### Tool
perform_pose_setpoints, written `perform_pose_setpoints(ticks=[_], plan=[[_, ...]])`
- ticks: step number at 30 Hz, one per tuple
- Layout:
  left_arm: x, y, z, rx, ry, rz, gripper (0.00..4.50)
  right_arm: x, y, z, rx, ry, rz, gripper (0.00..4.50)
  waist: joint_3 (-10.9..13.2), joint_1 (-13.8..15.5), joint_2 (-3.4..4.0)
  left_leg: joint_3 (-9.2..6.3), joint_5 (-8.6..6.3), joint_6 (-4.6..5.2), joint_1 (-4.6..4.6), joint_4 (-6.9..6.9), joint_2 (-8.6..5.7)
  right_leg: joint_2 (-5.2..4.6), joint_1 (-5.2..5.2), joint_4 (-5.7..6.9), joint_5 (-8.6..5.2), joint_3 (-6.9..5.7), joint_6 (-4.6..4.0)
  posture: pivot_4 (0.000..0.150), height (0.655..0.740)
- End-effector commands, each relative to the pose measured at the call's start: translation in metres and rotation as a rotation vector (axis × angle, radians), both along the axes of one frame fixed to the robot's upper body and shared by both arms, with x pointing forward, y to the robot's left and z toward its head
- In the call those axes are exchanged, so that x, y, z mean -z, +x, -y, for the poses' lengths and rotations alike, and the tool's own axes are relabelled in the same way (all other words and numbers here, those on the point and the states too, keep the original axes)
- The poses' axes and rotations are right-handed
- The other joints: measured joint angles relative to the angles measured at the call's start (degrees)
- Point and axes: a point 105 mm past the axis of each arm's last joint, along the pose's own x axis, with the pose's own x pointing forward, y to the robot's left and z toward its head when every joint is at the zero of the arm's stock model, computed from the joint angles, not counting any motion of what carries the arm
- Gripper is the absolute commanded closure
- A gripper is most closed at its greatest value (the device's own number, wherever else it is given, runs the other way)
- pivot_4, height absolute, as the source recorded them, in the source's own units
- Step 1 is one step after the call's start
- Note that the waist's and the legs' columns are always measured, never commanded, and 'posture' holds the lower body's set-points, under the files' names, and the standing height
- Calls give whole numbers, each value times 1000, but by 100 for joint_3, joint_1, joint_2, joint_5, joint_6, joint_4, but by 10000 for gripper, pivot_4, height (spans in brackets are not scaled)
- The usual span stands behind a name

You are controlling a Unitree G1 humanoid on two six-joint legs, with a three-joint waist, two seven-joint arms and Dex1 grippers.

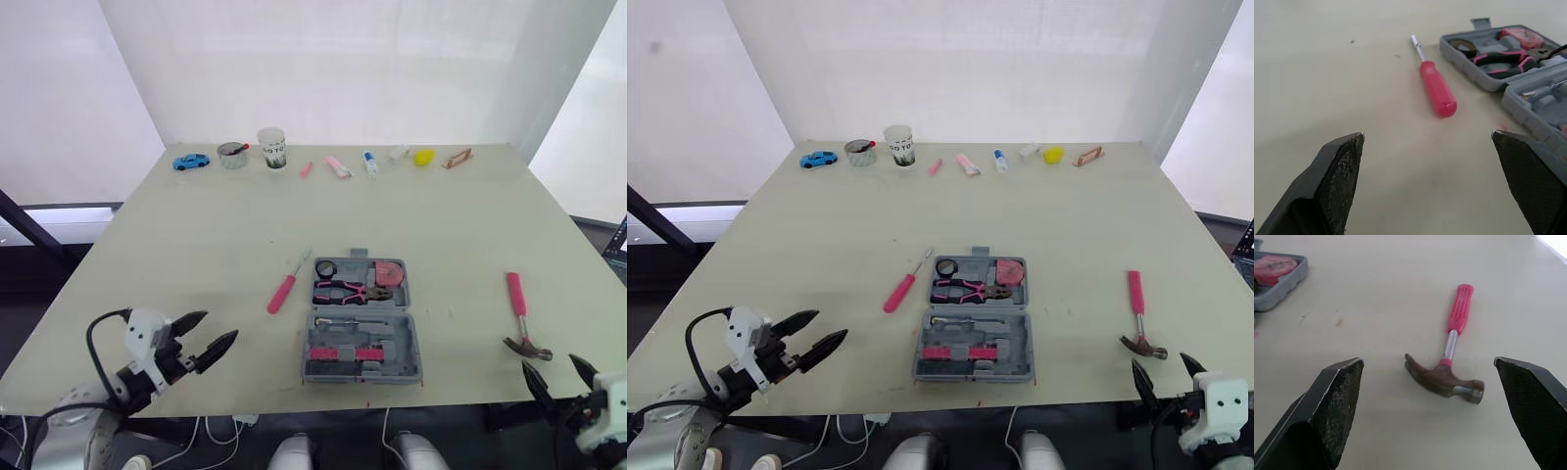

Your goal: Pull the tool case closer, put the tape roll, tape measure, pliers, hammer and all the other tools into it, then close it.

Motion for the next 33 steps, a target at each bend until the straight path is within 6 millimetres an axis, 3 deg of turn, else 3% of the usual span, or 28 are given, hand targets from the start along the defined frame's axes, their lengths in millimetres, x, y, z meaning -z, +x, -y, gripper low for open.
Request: perform_pose_setpoints(ticks=[1,6,13,19,27,31,33], plan=[[-23,11,18,137,31,74,510,-13,14,13,51,-2,-5,0,2,1,3,0,1,1,0,-1,0,5,2,0,0,0,-1,1500,7400],[-52,28,41,356,52,119,510,-18,39,29,88,-34,-64,0,3,6,-1,3,3,5,-1,2,-10,21,6,1,6,3,-8,1500,7400],[-77,31,73,676,101,126,510,-15,63,45,133,38,-141,0,7,-7,-4,16,4,7,-8,-1,-22,44,7,-2,5,-2,-10,1500,7400],[-92,30,103,877,111,157,510,5,81,32,117,91,-215,0,8,-9,-6,13,4,7,-10,0,-21,60,9,0,5,2,-7,1500,7400],[-101,29,123,958,101,193,510,30,87,20,142,102,-272,0,9,-20,-6,15,4,8,-11,2,-20,65,10,-2,5,11,-4,1500,7400],[-107,29,127,970,84,202,0,39,90,18,180,136,-298,11374,8,-21,-7,7,4,8,-8,6,-16,72,14,3,0,8,3,1500,7400],[-108,29,127,977,86,204,0,43,91,19,186,131,-320,22814,8,-25,-7,8,4,8,-5,6,-15,75,16,5,-1,11,4,1500,7400]])
